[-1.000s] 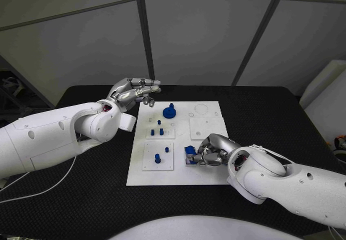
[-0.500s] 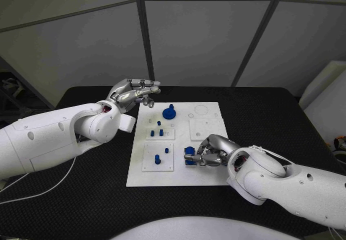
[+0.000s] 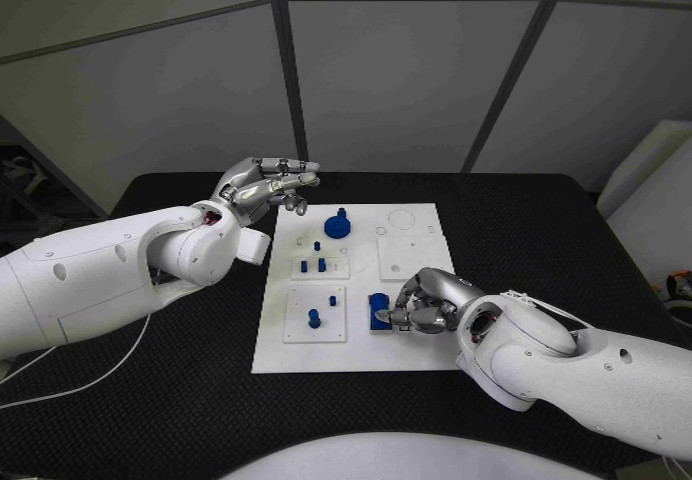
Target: Assemble the parts on the task board
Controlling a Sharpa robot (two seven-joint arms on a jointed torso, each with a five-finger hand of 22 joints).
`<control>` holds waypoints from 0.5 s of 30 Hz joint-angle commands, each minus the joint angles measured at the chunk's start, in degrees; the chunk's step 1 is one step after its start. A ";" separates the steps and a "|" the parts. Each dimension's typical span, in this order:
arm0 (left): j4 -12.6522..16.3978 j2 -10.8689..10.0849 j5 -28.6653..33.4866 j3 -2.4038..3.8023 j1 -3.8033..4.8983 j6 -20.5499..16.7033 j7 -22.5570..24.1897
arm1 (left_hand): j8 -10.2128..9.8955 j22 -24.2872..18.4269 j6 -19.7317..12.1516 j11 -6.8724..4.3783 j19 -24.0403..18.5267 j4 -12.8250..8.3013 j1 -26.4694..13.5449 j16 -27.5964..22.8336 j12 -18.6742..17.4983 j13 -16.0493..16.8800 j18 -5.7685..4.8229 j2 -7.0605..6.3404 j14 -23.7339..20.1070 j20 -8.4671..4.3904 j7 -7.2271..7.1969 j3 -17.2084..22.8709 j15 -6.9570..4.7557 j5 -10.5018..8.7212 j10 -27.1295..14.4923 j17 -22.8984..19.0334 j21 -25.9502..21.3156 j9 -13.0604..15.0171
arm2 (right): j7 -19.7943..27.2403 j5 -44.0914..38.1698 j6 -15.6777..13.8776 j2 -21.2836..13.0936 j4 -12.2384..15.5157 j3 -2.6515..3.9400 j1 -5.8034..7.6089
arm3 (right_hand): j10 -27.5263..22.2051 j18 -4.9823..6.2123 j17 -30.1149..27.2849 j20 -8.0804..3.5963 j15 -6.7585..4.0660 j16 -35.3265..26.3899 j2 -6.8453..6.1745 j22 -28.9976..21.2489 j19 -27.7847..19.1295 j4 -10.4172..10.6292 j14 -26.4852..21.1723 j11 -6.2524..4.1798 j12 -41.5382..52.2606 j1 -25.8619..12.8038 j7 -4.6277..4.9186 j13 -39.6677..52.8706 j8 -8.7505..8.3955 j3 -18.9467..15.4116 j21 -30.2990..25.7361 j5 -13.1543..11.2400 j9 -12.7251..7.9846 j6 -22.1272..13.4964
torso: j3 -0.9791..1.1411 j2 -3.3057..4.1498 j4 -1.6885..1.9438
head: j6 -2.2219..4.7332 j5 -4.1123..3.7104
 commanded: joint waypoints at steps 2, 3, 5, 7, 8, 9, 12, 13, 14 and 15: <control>0.12 -0.03 0.05 0.04 0.07 0.42 0.18 | 0.24 -0.08 -0.31 -0.03 -0.05 -0.04 -0.18 -0.13 0.32 0.00 -0.96 0.17 -0.36 0.33 0.10 -0.31 -0.06 -0.27 -0.40 -0.06 -0.25 -0.05 | 0.41 -1.16 0.28 0.00 -0.02 0.03 0.08 | 0.50 -0.16 10.56 -0.32 -0.60 -0.08 0.87 8.62 0.35 -0.62 5.13 -0.36 0.37 3.52 -0.33 1.18 -0.36 0.93 -0.09 0.40 0.25 -0.05 | -0.06 0.00 0.08 | -0.09 0.04; 0.12 -0.03 0.05 0.04 0.07 0.43 0.18 | 0.24 -0.08 -0.31 -0.03 -0.05 -0.04 -0.18 -0.13 0.32 0.00 -0.96 0.17 -0.36 0.33 0.10 -0.31 -0.06 -0.27 -0.40 -0.06 -0.25 -0.05 | 0.36 -1.21 0.30 0.02 -0.07 0.03 0.08 | 0.53 -0.16 10.55 -0.34 -0.63 -0.08 1.03 8.63 0.36 -0.67 5.13 -0.39 0.40 3.98 -0.36 1.23 -0.38 1.04 -0.07 0.45 0.28 -0.04 | -0.06 0.01 0.08 | -0.10 0.05; 0.13 -0.03 0.05 0.04 0.07 0.41 0.18 | 0.24 -0.08 -0.31 -0.03 -0.05 -0.04 -0.18 -0.13 0.32 0.00 -0.96 0.17 -0.36 0.33 0.10 -0.31 -0.06 -0.27 -0.40 -0.06 -0.25 -0.05 | 0.24 -1.42 0.38 0.09 -0.30 0.03 0.08 | 0.62 -0.17 10.64 -0.40 -0.68 -0.05 1.36 8.67 0.39 -0.74 5.14 -0.45 0.50 5.05 -0.42 1.37 -0.42 1.22 -0.05 0.79 0.37 0.00 | -0.05 0.01 0.08 | -0.09 0.06; 0.17 -0.05 0.05 0.04 0.07 0.40 0.18 | 0.24 -0.08 -0.31 -0.03 -0.05 -0.04 -0.18 -0.13 0.32 0.00 -0.96 0.17 -0.36 0.33 0.10 -0.31 -0.06 -0.27 -0.40 -0.06 -0.25 -0.05 | 0.18 -1.61 0.46 0.12 -0.44 0.03 0.09 | 0.66 -0.18 10.64 -0.46 -0.75 -0.05 1.30 8.70 0.41 -1.12 5.14 -0.53 0.52 6.36 -0.51 1.45 -0.45 1.36 -0.03 0.93 0.46 0.02 | -0.05 0.02 0.12 | -0.09 0.04; 0.18 -0.07 0.05 0.04 0.07 0.39 0.18 | 0.24 -0.08 -0.31 -0.03 -0.05 -0.04 -0.18 -0.13 0.32 0.00 -0.96 0.17 -0.36 0.33 0.10 -0.31 -0.06 -0.27 -0.40 -0.06 -0.25 -0.05 | 0.16 -1.67 0.46 0.14 -0.49 0.03 0.09 | 0.65 -0.18 10.67 -0.49 -0.77 -0.04 1.20 8.72 0.43 -1.27 5.15 -0.56 0.49 6.86 -0.53 1.44 -0.47 1.36 -0.02 0.86 0.50 0.02 | -0.05 0.02 0.12 | -0.12 0.07; 0.18 -0.09 0.05 0.04 0.07 0.37 0.17 | 0.24 -0.08 -0.31 -0.03 -0.05 -0.04 -0.18 -0.13 0.32 0.00 -0.96 0.17 -0.36 0.33 0.10 -0.31 -0.06 -0.27 -0.40 -0.06 -0.25 -0.05 | 0.15 -1.72 0.42 0.17 -0.53 0.03 0.09 | 0.64 -0.18 10.67 -0.49 -0.77 -0.04 1.17 8.71 0.42 -1.30 5.15 -0.56 0.47 7.00 -0.52 1.43 -0.48 1.35 -0.03 0.82 0.51 0.01 | -0.05 0.02 0.12 | -0.14 0.08; 0.17 -0.14 0.05 0.04 0.07 0.33 0.17 | 0.24 -0.08 -0.31 -0.03 -0.05 -0.04 -0.18 -0.13 0.32 0.00 -0.96 0.17 -0.36 0.33 0.10 -0.31 -0.06 -0.27 -0.40 -0.06 -0.25 -0.05 | 0.21 -1.82 0.24 0.25 -0.61 0.03 0.09 | 0.68 -0.18 10.68 -0.50 -0.77 -0.04 1.22 8.72 0.42 -1.10 5.15 -0.53 0.52 6.93 -0.47 1.49 -0.50 1.24 -0.03 0.71 0.53 0.04 | -0.04 0.00 0.06 | -0.10 0.13; 0.18 -0.15 0.05 0.04 0.07 0.34 0.17 | 0.24 -0.08 -0.31 -0.03 -0.05 -0.04 -0.18 -0.13 0.32 0.00 -0.96 0.17 -0.36 0.33 0.10 -0.31 -0.06 -0.27 -0.40 -0.06 -0.25 -0.05 | 0.24 -1.84 0.16 0.25 -0.62 0.03 0.09 | 0.71 -0.19 10.66 -0.50 -0.76 -0.05 1.22 8.73 0.43 -0.97 5.15 -0.51 0.56 6.88 -0.44 1.54 -0.50 1.16 -0.02 0.65 0.54 0.06 | -0.04 0.00 0.06 | -0.09 0.16; 0.20 -0.15 0.05 0.04 0.07 0.35 0.17 | 0.24 -0.10 -0.35 -0.03 -0.05 -0.06 -0.13 -0.13 0.35 -0.01 -0.95 0.22 -0.37 0.33 0.10 -0.30 -0.07 -0.26 -0.46 -0.08 -0.27 -0.05 | 0.29 -1.85 0.06 0.25 -0.61 0.03 0.09 | 0.73 -0.19 10.65 -0.50 -0.76 -0.05 1.22 8.73 0.43 -0.91 5.15 -0.51 0.59 6.86 -0.44 1.57 -0.51 1.12 -0.02 0.63 0.55 0.07 | -0.04 0.00 0.06 | -0.09 0.16; 0.21 -0.15 0.05 0.04 0.07 0.36 0.17 | 0.25 -0.12 -0.38 -0.03 -0.04 -0.08 -0.08 -0.12 0.39 -0.01 -0.94 0.28 -0.37 0.33 0.11 -0.29 -0.07 -0.25 -0.51 -0.09 -0.30 -0.05 | 0.36 -1.86 -0.13 0.21 -0.57 0.03 0.09 | 0.73 -0.19 10.66 -0.50 -0.75 -0.05 1.18 8.73 0.43 -0.86 5.15 -0.50 0.59 6.85 -0.43 1.57 -0.51 1.06 -0.03 0.58 0.56 0.07 | -0.04 0.00 0.06 | -0.09 0.16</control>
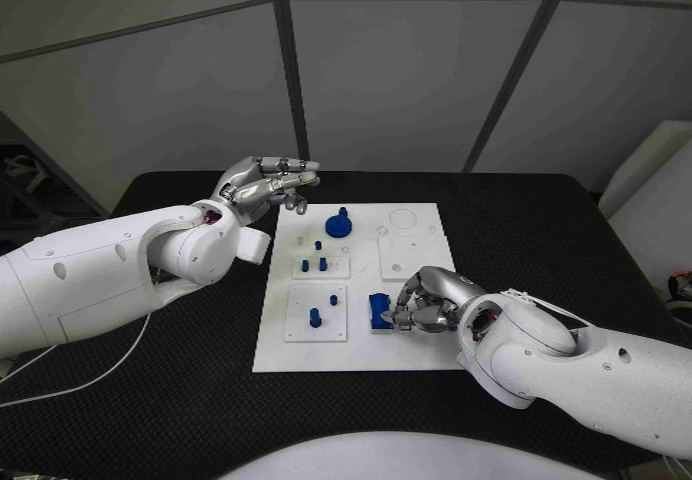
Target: Assemble the parts on the task board
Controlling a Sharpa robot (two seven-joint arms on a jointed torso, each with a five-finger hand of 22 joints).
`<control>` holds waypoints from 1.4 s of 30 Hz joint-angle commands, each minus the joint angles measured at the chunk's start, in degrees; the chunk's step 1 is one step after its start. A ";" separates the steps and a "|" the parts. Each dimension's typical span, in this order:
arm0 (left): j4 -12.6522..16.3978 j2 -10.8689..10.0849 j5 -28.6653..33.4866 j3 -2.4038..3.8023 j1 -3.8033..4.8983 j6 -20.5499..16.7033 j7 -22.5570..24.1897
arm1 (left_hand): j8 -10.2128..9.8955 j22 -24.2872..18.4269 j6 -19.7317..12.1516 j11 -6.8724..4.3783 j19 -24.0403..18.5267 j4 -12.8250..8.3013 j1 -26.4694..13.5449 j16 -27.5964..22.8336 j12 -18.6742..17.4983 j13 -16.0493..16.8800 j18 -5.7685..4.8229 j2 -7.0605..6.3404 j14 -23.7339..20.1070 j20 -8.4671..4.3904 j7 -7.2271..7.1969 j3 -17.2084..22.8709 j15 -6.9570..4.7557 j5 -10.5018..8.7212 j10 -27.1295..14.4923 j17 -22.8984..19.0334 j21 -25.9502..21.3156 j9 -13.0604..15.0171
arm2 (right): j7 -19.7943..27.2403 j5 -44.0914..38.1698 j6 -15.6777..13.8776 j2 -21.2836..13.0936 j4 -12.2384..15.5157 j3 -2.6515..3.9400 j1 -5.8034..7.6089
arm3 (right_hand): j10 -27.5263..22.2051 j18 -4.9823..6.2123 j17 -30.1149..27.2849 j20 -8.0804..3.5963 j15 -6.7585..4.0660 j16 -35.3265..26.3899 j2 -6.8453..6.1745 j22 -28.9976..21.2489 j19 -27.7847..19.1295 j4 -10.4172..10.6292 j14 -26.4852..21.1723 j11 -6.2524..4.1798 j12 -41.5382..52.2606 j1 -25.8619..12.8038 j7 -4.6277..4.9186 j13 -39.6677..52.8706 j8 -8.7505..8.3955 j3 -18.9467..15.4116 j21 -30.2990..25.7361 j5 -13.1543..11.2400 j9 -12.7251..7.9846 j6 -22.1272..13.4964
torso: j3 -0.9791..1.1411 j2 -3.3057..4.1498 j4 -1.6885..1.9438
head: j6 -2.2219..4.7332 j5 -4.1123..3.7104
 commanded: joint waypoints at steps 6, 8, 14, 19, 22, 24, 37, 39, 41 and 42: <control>0.13 -0.01 0.05 0.04 0.07 0.40 0.22 | 0.25 -0.10 -0.38 -0.03 -0.04 -0.08 -0.08 -0.12 0.39 -0.01 -0.94 0.28 -0.37 0.33 0.11 -0.29 -0.07 -0.25 -0.51 -0.09 -0.30 -0.05 | 3.91 0.11 -3.49 -1.29 1.08 0.03 0.09 | 0.03 -0.12 10.43 -0.49 -0.36 -0.16 -0.17 8.45 0.20 0.56 5.01 0.07 -0.08 0.72 -0.34 1.14 -0.55 -0.49 -0.27 -0.43 0.07 -0.20 | 0.05 -0.06 -0.19 | 0.12 0.01; 0.13 0.00 0.05 0.04 0.07 0.44 0.25 | 0.25 -0.10 -0.38 -0.03 -0.04 -0.08 -0.08 -0.12 0.39 -0.01 -0.94 0.28 -0.37 0.33 0.11 -0.29 -0.07 -0.25 -0.51 -0.09 -0.30 -0.05 | 6.42 1.10 -4.64 -2.51 1.82 0.04 0.10 | -0.51 0.03 10.10 -0.41 -0.21 -0.32 -0.18 7.98 -0.25 0.54 4.93 0.32 -0.88 1.69 -0.02 0.54 -1.24 -0.53 -0.73 -0.36 -0.16 -0.96 | 0.05 -0.08 -0.16 | 0.06 -0.09; 0.18 -0.02 0.05 0.04 0.07 0.42 0.39 | 0.25 -0.10 -0.39 -0.03 -0.04 -0.11 -0.05 -0.15 0.40 -0.02 -0.94 0.28 -0.40 0.33 0.11 -0.29 -0.07 -0.25 -0.53 -0.18 -0.30 -0.05 | 12.44 4.10 -5.34 -8.84 4.41 0.18 0.77 | -1.39 0.14 9.94 0.80 1.23 -0.43 -0.12 7.54 -0.70 0.87 4.89 2.13 -2.08 4.75 2.10 -0.22 -6.56 -0.90 -1.23 0.20 -3.17 -3.46 | -0.08 -0.17 -0.18 | 0.24 -0.73; 0.27 0.01 0.05 0.03 0.07 0.52 0.55 | 0.25 -0.11 -0.41 -0.01 -0.04 -0.12 -0.09 -0.19 0.43 -0.02 -0.94 0.21 -0.43 0.33 0.11 -0.36 -0.07 -0.27 -0.56 -0.28 -0.32 -0.05 | 13.56 4.28 -4.12 -13.48 4.94 0.24 1.29 | -1.82 0.19 9.83 1.47 1.82 -0.50 0.06 7.49 -0.77 1.73 4.86 2.68 -3.07 5.71 2.82 -0.93 -10.04 -1.61 -1.33 0.29 -5.95 -2.72 | -0.07 -0.23 -0.17 | 0.35 -1.17; 0.43 0.04 0.05 0.03 0.07 0.54 0.60 | 0.26 -0.12 -0.42 -0.01 -0.05 -0.10 -0.16 -0.18 0.46 -0.02 -0.95 0.16 -0.44 0.34 0.12 -0.42 -0.05 -0.29 -0.57 -0.28 -0.34 -0.05 | 13.15 2.82 -3.30 -15.54 4.94 0.24 1.39 | -1.80 0.20 9.83 1.56 1.86 -0.50 0.11 7.50 -0.77 1.92 4.86 2.70 -3.21 5.96 2.80 -1.00 -10.84 -1.90 -1.33 0.35 -6.76 -1.92 | -0.07 -0.20 -0.19 | 0.47 -1.41; 0.55 0.07 0.05 0.02 0.06 0.58 0.63 | 0.26 -0.12 -0.42 -0.01 -0.05 -0.10 -0.16 -0.18 0.46 -0.02 -0.95 0.16 -0.44 0.34 0.12 -0.42 -0.05 -0.29 -0.57 -0.28 -0.34 -0.05 | 12.43 1.76 -2.67 -16.39 4.73 0.24 1.41 | -1.73 0.20 9.79 1.57 1.82 -0.52 0.06 7.53 -0.74 2.08 4.85 2.60 -3.25 5.90 2.65 -1.01 -11.08 -2.24 -1.32 0.35 -7.18 -0.95 | -0.04 -0.12 -0.14 | 0.58 -1.65; 0.62 0.09 0.05 -0.01 -0.02 0.76 0.70 | 0.28 -0.14 -0.42 0.00 -0.05 -0.05 -0.25 -0.14 0.50 -0.02 -0.95 0.13 -0.42 0.35 0.11 -0.50 -0.04 -0.31 -0.59 -0.21 -0.36 -0.04 | 5.88 -4.27 1.86 -16.46 2.67 0.17 1.06 | -1.99 0.33 8.75 1.19 1.31 -1.07 -0.67 7.13 -1.09 2.40 4.61 1.97 -4.30 3.60 1.84 -1.74 -11.22 -4.83 -1.77 0.29 -7.95 2.35 | -0.04 -0.05 -0.12 | 0.43 -2.48; 0.60 0.09 0.05 -0.01 -0.03 0.77 0.71 | 0.28 -0.14 -0.42 0.00 -0.05 -0.05 -0.25 -0.14 0.50 -0.02 -0.95 0.13 -0.42 0.35 0.11 -0.50 -0.04 -0.31 -0.59 -0.21 -0.36 -0.04 | 5.56 -4.49 2.19 -16.19 2.51 0.17 0.95 | -2.01 0.35 8.68 1.16 1.28 -1.10 -0.69 7.09 -1.12 2.40 4.59 1.94 -4.36 3.47 1.80 -1.79 -11.19 -4.96 -1.82 0.35 -7.94 2.46 | -0.04 -0.06 -0.12 | 0.38 -2.55; 0.58 0.11 0.05 -0.01 -0.04 0.80 0.72 | 0.28 -0.14 -0.42 0.00 -0.05 -0.05 -0.25 -0.14 0.50 -0.02 -0.95 0.13 -0.42 0.35 0.11 -0.50 -0.04 -0.31 -0.59 -0.21 -0.36 -0.04 | 5.18 -4.67 2.61 -15.75 2.20 0.16 0.82 | -2.01 0.34 8.63 1.14 1.26 -1.13 -0.72 7.11 -1.11 2.40 4.58 1.92 -4.38 3.36 1.78 -1.79 -11.18 -5.07 -1.81 0.38 -7.93 2.53 | -0.01 -0.05 -0.07 | 0.34 -2.57; 0.58 0.12 0.05 -0.02 -0.04 0.81 0.72 | 0.28 -0.14 -0.42 0.00 -0.05 -0.05 -0.25 -0.14 0.50 -0.02 -0.95 0.13 -0.42 0.35 0.11 -0.50 -0.04 -0.31 -0.59 -0.21 -0.36 -0.04 | 5.00 -4.74 2.82 -15.51 1.99 0.16 0.76 | -2.03 0.35 8.61 1.14 1.25 -1.15 -0.74 7.07 -1.15 2.40 4.58 1.91 -4.41 3.33 1.78 -1.81 -11.19 -5.10 -1.85 0.39 -7.93 2.54 | 0.01 -0.04 -0.03 | 0.27 -2.59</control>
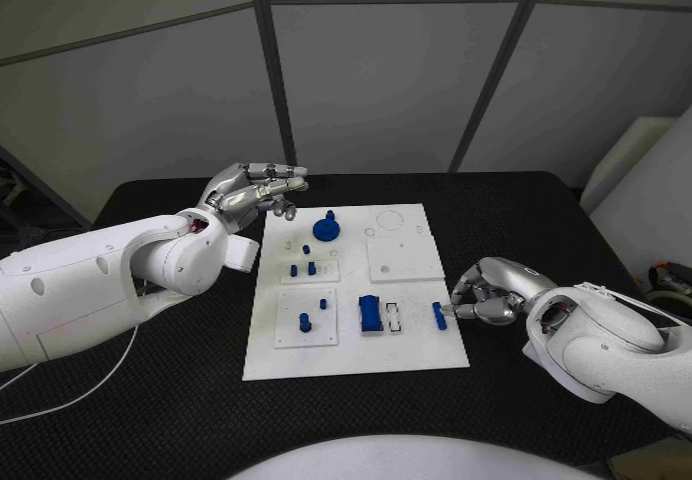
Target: Assemble the parts on the task board
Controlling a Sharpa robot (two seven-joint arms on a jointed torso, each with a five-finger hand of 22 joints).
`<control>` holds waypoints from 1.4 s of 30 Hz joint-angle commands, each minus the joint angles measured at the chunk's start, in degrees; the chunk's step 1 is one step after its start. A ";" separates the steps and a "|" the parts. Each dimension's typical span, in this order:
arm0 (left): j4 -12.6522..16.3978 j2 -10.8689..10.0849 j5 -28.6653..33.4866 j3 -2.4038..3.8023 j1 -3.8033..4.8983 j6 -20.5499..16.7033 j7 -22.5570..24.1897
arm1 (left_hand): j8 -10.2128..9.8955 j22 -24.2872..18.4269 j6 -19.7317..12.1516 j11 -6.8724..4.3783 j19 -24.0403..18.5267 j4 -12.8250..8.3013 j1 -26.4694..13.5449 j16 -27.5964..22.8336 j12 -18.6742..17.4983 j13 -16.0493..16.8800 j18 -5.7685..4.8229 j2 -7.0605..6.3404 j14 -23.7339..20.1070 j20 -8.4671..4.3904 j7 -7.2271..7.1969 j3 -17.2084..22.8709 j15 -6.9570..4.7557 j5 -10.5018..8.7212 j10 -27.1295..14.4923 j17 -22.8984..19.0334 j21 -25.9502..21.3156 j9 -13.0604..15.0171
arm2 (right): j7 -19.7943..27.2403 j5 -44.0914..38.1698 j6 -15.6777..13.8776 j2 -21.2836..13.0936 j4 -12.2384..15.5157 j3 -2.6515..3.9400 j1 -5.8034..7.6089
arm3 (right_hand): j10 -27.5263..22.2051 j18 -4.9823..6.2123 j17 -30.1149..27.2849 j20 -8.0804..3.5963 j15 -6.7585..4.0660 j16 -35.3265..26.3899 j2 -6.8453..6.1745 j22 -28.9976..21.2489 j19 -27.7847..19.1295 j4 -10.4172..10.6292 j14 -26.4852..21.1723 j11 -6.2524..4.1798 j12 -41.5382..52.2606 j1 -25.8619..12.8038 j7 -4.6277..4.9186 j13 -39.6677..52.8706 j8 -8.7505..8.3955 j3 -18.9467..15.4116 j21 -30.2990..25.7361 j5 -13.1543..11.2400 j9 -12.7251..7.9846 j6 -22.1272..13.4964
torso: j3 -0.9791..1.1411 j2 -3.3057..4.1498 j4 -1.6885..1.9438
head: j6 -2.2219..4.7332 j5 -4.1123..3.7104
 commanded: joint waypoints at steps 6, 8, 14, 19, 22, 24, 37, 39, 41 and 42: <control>0.10 0.05 0.04 0.02 0.02 0.81 0.63 | 0.28 -0.05 -0.42 -0.20 -0.05 0.12 -0.26 -0.14 0.27 -0.02 -0.95 0.14 -0.42 0.35 0.12 -0.34 -0.04 -0.31 -0.38 0.02 -0.36 -0.04 | -2.99 -2.56 3.10 2.01 -1.55 -0.02 -0.54 | 0.02 0.39 8.48 0.08 -0.22 -0.34 -0.21 6.93 -0.45 0.02 4.76 -0.35 -0.23 -0.67 -0.04 0.03 -0.25 -0.62 -0.39 0.39 -0.05 0.27 | -0.05 -0.03 0.14 | -0.36 -0.06; 0.12 0.02 0.04 0.02 0.02 0.83 0.64 | 0.28 -0.05 -0.42 -0.20 -0.05 0.12 -0.26 -0.14 0.27 -0.02 -0.95 0.14 -0.42 0.35 0.12 -0.34 -0.04 -0.31 -0.38 0.02 -0.36 -0.04 | -3.10 -2.58 3.22 2.68 -1.97 -0.02 -0.71 | 0.02 0.39 8.48 0.08 -0.22 -0.34 -0.21 6.93 -0.45 0.02 4.76 -0.36 -0.22 -0.67 -0.04 0.03 -0.25 -0.63 -0.40 0.39 -0.05 0.27 | -0.06 -0.04 0.09 | -0.45 0.07; 0.21 -0.11 0.04 0.02 0.01 0.82 0.63 | 0.28 -0.05 -0.42 -0.20 -0.05 0.12 -0.26 -0.14 0.27 -0.02 -0.95 0.14 -0.42 0.35 0.12 -0.34 -0.04 -0.31 -0.38 0.02 -0.36 -0.04 | -3.38 -2.61 4.16 4.03 -3.03 -0.04 -1.03 | 0.04 0.42 8.40 0.07 -0.22 -0.38 -0.20 6.82 -0.55 0.00 4.75 -0.37 -0.20 -0.66 -0.05 0.06 -0.27 -0.65 -0.50 0.43 -0.05 0.26 | -0.08 -0.04 0.12 | -0.58 0.16; 0.26 -0.20 0.04 0.02 0.01 0.81 0.62 | 0.28 -0.05 -0.42 -0.20 -0.05 0.12 -0.26 -0.14 0.27 -0.02 -0.95 0.14 -0.42 0.35 0.12 -0.34 -0.04 -0.31 -0.38 0.02 -0.36 -0.04 | -4.16 -2.98 6.15 4.73 -3.73 -0.04 -1.14 | -0.14 0.50 8.17 0.05 -0.24 -0.50 -0.18 6.58 -0.77 -0.11 4.69 -0.38 -0.47 -0.48 -0.07 -0.14 -0.33 -0.67 -0.75 0.55 -0.06 0.18 | -0.07 -0.07 0.08 | -0.80 0.28; 0.29 -0.24 0.04 0.02 0.01 0.81 0.62 | 0.28 -0.05 -0.42 -0.20 -0.05 0.12 -0.26 -0.14 0.27 -0.02 -0.95 0.14 -0.42 0.35 0.12 -0.34 -0.04 -0.31 -0.38 0.02 -0.36 -0.04 | -4.89 -3.78 7.64 5.12 -4.02 -0.05 -1.20 | -0.29 0.52 8.06 0.01 -0.28 -0.58 -0.13 6.47 -0.86 -0.35 4.66 -0.41 -0.65 0.16 -0.08 -0.24 -0.41 -0.62 -0.87 0.72 -0.07 0.09 | -0.05 -0.05 0.07 | -0.89 0.29; 0.30 -0.25 0.04 0.03 0.01 0.81 0.61 | 0.28 -0.05 -0.42 -0.20 -0.05 0.12 -0.26 -0.14 0.27 -0.02 -0.95 0.14 -0.42 0.35 0.12 -0.34 -0.04 -0.31 -0.38 0.02 -0.36 -0.04 | -5.35 -4.54 8.66 5.36 -4.14 -0.05 -1.24 | -0.34 0.54 8.03 -0.02 -0.31 -0.60 -0.10 6.42 -0.91 -0.51 4.65 -0.44 -0.71 0.68 -0.12 -0.26 -0.40 -0.57 -0.93 0.75 -0.05 0.13 | -0.05 -0.10 0.06 | -0.97 0.33; 0.40 -0.40 0.04 0.03 0.01 0.79 0.55 | 0.30 -0.08 -0.43 -0.21 -0.05 0.17 -0.31 -0.11 0.33 -0.02 -0.95 0.20 -0.40 0.37 0.10 -0.39 -0.03 -0.29 -0.44 0.05 -0.41 -0.04 | -7.81 -10.14 10.70 6.55 -4.04 -0.06 -1.95 | -0.60 0.51 8.42 -0.40 -0.67 -0.51 0.76 6.45 -0.83 -3.77 4.76 -0.81 -1.11 8.61 -0.41 -0.28 -0.41 2.01 -1.02 -1.37 0.05 0.47 | -0.10 -0.15 0.08 | -1.10 0.31; 0.43 -0.44 0.04 0.03 0.01 0.79 0.55 | 0.30 -0.08 -0.43 -0.21 -0.05 0.17 -0.31 -0.11 0.33 -0.02 -0.95 0.20 -0.40 0.37 0.10 -0.39 -0.03 -0.29 -0.44 0.05 -0.41 -0.04 | -8.18 -10.42 10.46 6.61 -3.91 -0.06 -2.00 | -0.66 0.51 8.47 -0.44 -0.71 -0.49 0.94 6.45 -0.82 -4.12 4.77 -0.83 -1.21 9.56 -0.43 -0.31 -0.49 2.72 -1.03 -0.77 0.01 0.49 | -0.09 -0.18 0.05 | -1.12 0.43; 0.46 -0.47 0.04 0.03 0.01 0.79 0.54 | 0.30 -0.08 -0.43 -0.21 -0.05 0.17 -0.31 -0.11 0.33 -0.02 -0.95 0.20 -0.40 0.37 0.10 -0.39 -0.03 -0.29 -0.44 0.05 -0.41 -0.04 | -8.55 -10.55 10.12 6.65 -3.72 -0.05 -2.03 | -0.71 0.50 8.50 -0.47 -0.73 -0.49 1.03 6.48 -0.79 -4.39 4.78 -0.86 -1.29 10.34 -0.45 -0.32 -0.53 3.43 -1.02 -0.12 -0.03 0.57 | -0.09 -0.18 0.06 | -1.10 0.44; 0.47 -0.47 0.04 0.03 0.01 0.79 0.54 | 0.30 -0.08 -0.43 -0.21 -0.05 0.17 -0.31 -0.11 0.33 -0.02 -0.95 0.20 -0.40 0.37 0.10 -0.39 -0.03 -0.29 -0.44 0.05 -0.41 -0.04 | -8.70 -10.49 9.89 6.65 -3.63 -0.05 -2.04 | -0.72 0.49 8.49 -0.48 -0.74 -0.49 1.09 6.50 -0.77 -4.44 4.77 -0.88 -1.31 10.56 -0.46 -0.32 -0.54 3.68 -1.00 0.02 -0.04 0.61 | -0.09 -0.17 0.08 | -1.06 0.44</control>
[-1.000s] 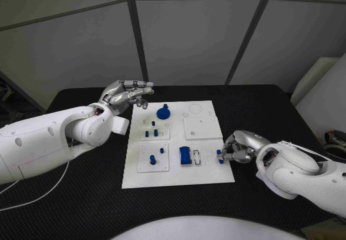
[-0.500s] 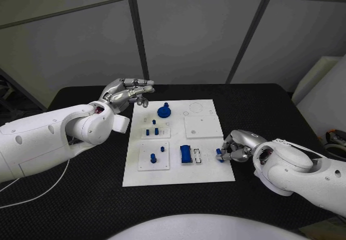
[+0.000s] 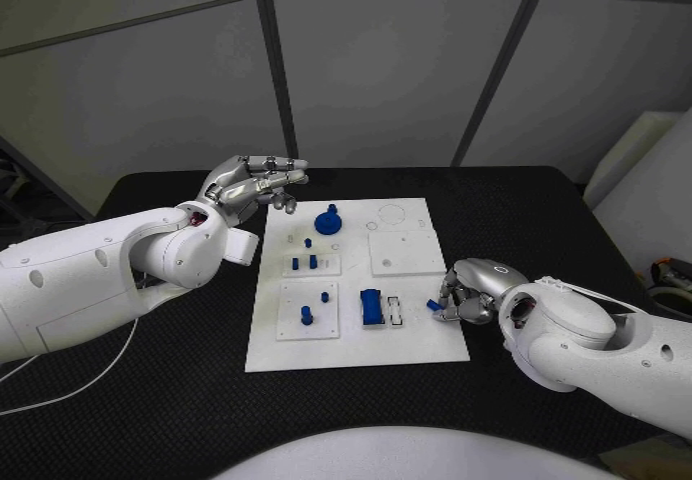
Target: Assemble the parts on the task board
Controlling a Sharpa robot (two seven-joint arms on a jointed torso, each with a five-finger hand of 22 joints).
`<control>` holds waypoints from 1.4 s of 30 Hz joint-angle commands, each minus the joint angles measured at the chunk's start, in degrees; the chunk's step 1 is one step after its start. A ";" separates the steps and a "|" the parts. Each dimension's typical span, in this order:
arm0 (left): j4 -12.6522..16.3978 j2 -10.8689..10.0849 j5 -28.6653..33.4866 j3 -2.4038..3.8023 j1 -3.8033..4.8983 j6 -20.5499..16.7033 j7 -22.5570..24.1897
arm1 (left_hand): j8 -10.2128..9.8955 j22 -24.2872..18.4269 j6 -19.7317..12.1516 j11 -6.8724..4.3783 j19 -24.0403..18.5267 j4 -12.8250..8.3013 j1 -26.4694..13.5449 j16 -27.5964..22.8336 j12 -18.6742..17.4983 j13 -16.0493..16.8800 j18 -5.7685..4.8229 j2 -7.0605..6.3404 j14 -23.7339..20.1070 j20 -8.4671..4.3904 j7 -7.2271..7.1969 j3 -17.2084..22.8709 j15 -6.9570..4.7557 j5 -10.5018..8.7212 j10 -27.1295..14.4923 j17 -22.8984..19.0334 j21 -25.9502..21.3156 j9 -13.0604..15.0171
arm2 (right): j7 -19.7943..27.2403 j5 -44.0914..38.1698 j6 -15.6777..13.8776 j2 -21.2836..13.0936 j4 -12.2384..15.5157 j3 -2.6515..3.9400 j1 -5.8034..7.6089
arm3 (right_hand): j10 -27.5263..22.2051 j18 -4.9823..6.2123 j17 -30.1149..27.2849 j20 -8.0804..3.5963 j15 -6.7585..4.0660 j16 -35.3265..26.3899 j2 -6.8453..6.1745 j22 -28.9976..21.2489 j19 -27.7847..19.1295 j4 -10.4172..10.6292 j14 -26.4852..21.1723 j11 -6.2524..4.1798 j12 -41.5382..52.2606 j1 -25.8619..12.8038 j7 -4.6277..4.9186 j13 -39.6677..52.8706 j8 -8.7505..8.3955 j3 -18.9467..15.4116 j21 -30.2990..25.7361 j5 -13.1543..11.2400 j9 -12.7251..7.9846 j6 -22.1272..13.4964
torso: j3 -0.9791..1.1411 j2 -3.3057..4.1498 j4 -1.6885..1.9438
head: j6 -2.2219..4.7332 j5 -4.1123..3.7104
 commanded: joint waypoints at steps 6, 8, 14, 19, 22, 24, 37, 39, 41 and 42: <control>0.21 -0.07 0.04 0.04 0.07 0.60 0.54 | 0.31 -0.07 -0.44 -0.01 -0.05 -0.03 -0.26 -0.09 0.35 -0.03 -0.95 0.23 -0.40 0.37 0.09 -0.21 -0.04 -0.27 -0.25 0.04 -0.19 -0.04 | -4.10 0.46 -0.15 -0.34 0.93 -0.55 -0.64 | 0.27 0.45 8.61 -0.44 -0.65 -0.20 1.25 6.69 0.05 0.55 4.58 -0.63 -0.27 2.66 -0.40 -0.02 -0.17 3.07 -0.19 4.89 -0.11 0.62 | -0.04 -0.06 0.01 | 0.22 0.13; 0.21 -0.07 0.04 0.04 0.07 0.59 0.54 | 0.31 -0.07 -0.44 -0.01 -0.05 -0.03 -0.26 -0.09 0.35 -0.03 -0.95 0.23 -0.40 0.37 0.09 -0.21 -0.04 -0.27 -0.25 0.04 -0.19 -0.04 | -4.67 1.46 -1.33 -0.56 1.40 -0.55 -0.64 | 0.45 0.41 8.76 -0.46 -0.68 -0.14 1.19 6.80 0.15 0.89 4.62 -0.67 -0.09 2.44 -0.48 0.13 -0.12 3.56 -0.10 5.53 -0.07 0.72 | -0.05 -0.05 0.03 | 0.29 0.08; 0.25 -0.06 0.04 0.04 0.07 0.54 0.52 | 0.31 -0.07 -0.44 -0.01 -0.05 -0.03 -0.26 -0.09 0.35 -0.03 -0.95 0.23 -0.40 0.37 0.09 -0.21 -0.04 -0.27 -0.25 0.04 -0.19 -0.04 | -5.48 4.92 -5.45 -1.28 3.15 -0.52 -0.61 | 0.85 0.27 9.07 -0.57 -0.81 0.01 0.95 7.27 0.58 1.66 4.69 -0.82 0.27 2.01 -0.66 0.45 0.03 5.10 0.35 6.89 0.08 0.85 | -0.04 0.00 0.02 | 0.45 0.07; 0.32 -0.05 0.04 0.04 0.07 0.52 0.48 | 0.31 -0.07 -0.45 -0.02 -0.04 -0.08 -0.17 -0.06 0.38 -0.03 -0.94 0.27 -0.39 0.36 0.08 -0.18 -0.05 -0.25 -0.28 0.09 -0.21 -0.04 | -5.71 5.57 -8.61 -1.72 4.70 -0.49 -0.57 | 1.29 0.16 9.44 -0.66 -0.92 0.19 -0.41 7.66 0.93 3.30 4.78 -0.92 0.61 0.25 -0.79 0.76 0.21 6.23 0.71 7.52 0.28 0.96 | -0.10 -0.01 0.09 | 0.57 0.13; 0.36 -0.06 0.04 0.04 0.07 0.50 0.46 | 0.32 -0.08 -0.46 -0.02 -0.03 -0.10 -0.15 0.00 0.39 -0.03 -0.94 0.28 -0.35 0.36 0.08 -0.17 -0.05 -0.25 -0.28 0.21 -0.21 -0.04 | -5.60 5.64 -9.94 -1.72 5.36 -0.47 -0.54 | 1.45 0.09 9.66 -0.69 -0.94 0.30 -0.62 7.88 1.13 3.57 4.82 -0.96 0.81 0.00 -0.85 0.91 0.29 6.51 0.92 7.53 0.33 1.07 | -0.05 0.00 0.08 | 0.60 0.20; 0.37 -0.06 0.04 0.04 0.08 0.48 0.47 | 0.32 -0.08 -0.46 -0.03 -0.03 -0.10 -0.14 0.02 0.40 -0.03 -0.93 0.28 -0.33 0.36 0.08 -0.17 -0.06 -0.25 -0.29 0.25 -0.21 -0.04 | -5.39 5.94 -10.92 -1.51 5.81 -0.46 -0.53 | 1.56 0.06 9.79 -0.71 -0.97 0.36 -0.86 7.98 1.22 3.81 4.85 -1.00 0.92 -0.27 -0.89 1.01 0.36 6.71 1.02 7.50 0.38 1.17 | -0.03 -0.01 0.04 | 0.65 0.28; 0.33 -0.14 0.04 0.04 0.08 0.76 0.46 | 0.33 -0.08 -0.45 -0.03 -0.01 -0.14 -0.08 -0.09 0.42 -0.03 -0.93 0.31 -0.41 0.35 0.07 -0.15 -0.06 -0.24 -0.30 -0.02 -0.20 -0.03 | -3.73 11.05 -11.00 1.37 5.15 -0.44 -0.49 | 2.03 -0.05 10.26 -0.79 -1.03 0.60 -1.66 8.36 1.54 4.43 4.95 -1.07 1.41 -3.55 -1.00 1.48 0.57 7.97 1.36 8.08 0.58 1.39 | -0.05 0.00 0.04 | 0.76 0.54; 0.33 -0.12 0.04 0.04 0.08 0.79 0.46 | 0.33 -0.08 -0.45 -0.03 -0.01 -0.14 -0.08 -0.09 0.42 -0.03 -0.93 0.31 -0.41 0.35 0.07 -0.15 -0.06 -0.24 -0.30 -0.02 -0.20 -0.03 | -3.56 11.87 -10.54 2.06 4.61 -0.44 -0.48 | 2.04 -0.05 10.28 -0.79 -1.04 0.61 -1.70 8.37 1.54 4.43 4.96 -1.09 1.42 -3.95 -1.01 1.50 0.60 8.09 1.37 8.17 0.61 1.43 | -0.05 0.01 0.06 | 0.75 0.52; 0.34 -0.05 0.04 0.04 0.08 0.86 0.46 | 0.33 -0.08 -0.45 -0.03 -0.01 -0.14 -0.08 -0.09 0.42 -0.03 -0.93 0.31 -0.41 0.35 0.07 -0.15 -0.06 -0.24 -0.30 -0.02 -0.20 -0.03 | -3.40 12.50 -10.15 2.99 3.95 -0.44 -0.47 | 2.13 -0.05 10.31 -0.81 -1.06 0.62 -1.60 8.40 1.56 4.45 4.96 -1.12 1.51 -4.86 -1.07 1.59 0.68 8.43 1.39 8.33 0.67 1.53 | 0.02 0.10 0.07 | 0.80 0.57; 0.34 -0.02 0.04 0.04 0.09 0.88 0.45 | 0.33 -0.08 -0.45 -0.03 -0.01 -0.14 -0.08 -0.09 0.42 -0.03 -0.93 0.31 -0.41 0.35 0.07 -0.15 -0.06 -0.24 -0.30 -0.02 -0.20 -0.03 | -3.36 12.67 -10.00 3.36 3.67 -0.44 -0.47 | 2.16 -0.05 10.32 -0.81 -1.07 0.63 -1.54 8.41 1.56 4.46 4.96 -1.13 1.54 -5.20 -1.10 1.62 0.71 8.56 1.39 8.39 0.69 1.57 | 0.03 0.11 0.10 | 0.84 0.56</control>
